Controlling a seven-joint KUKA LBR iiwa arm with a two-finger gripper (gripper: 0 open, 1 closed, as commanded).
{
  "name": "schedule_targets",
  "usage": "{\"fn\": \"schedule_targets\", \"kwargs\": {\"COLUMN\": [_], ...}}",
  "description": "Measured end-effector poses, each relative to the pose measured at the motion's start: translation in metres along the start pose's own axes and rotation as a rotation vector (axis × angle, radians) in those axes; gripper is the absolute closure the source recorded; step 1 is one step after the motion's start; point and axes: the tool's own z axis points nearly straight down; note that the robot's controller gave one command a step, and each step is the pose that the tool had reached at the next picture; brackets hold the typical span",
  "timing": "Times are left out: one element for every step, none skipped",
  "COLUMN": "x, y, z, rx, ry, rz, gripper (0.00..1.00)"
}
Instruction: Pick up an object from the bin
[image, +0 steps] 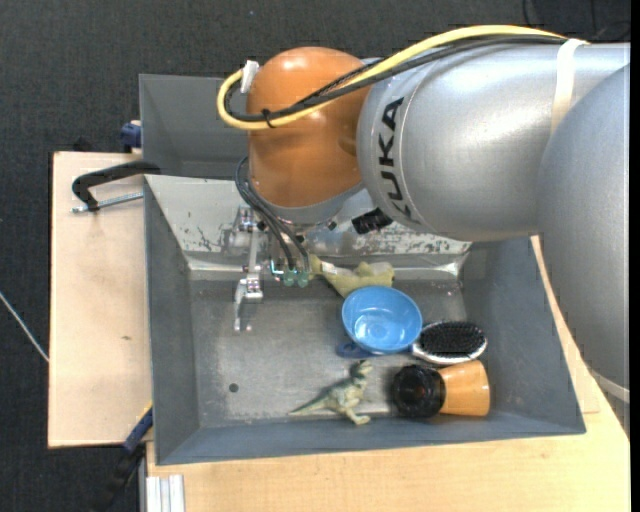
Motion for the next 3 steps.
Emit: {"fn": "schedule_targets", "kwargs": {"x": [-0.018, 0.063, 0.067], "y": [-0.014, -0.021, -0.060], "z": [0.149, 0.146, 0.146], "rx": [-0.004, -0.005, -0.006], "ry": [-0.010, -0.014, -0.017], "rz": [0.040, 0.007, -0.055], "gripper": [0.00, 0.00, 0.00]}}
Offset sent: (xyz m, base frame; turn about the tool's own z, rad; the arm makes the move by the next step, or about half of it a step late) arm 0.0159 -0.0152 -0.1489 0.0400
